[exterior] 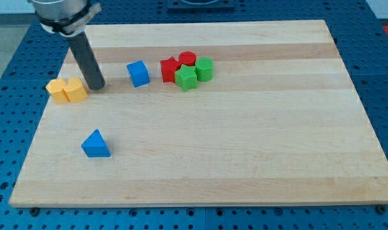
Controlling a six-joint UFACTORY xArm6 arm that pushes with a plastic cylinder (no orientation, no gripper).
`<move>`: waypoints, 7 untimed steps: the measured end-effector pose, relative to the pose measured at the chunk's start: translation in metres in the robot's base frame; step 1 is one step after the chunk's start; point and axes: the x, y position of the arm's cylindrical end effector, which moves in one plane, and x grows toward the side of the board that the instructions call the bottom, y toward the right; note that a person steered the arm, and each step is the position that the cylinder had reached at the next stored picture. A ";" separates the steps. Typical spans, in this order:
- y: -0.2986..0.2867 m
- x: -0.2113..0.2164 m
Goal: Move the green star below to the blue cube
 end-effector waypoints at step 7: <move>0.224 -0.079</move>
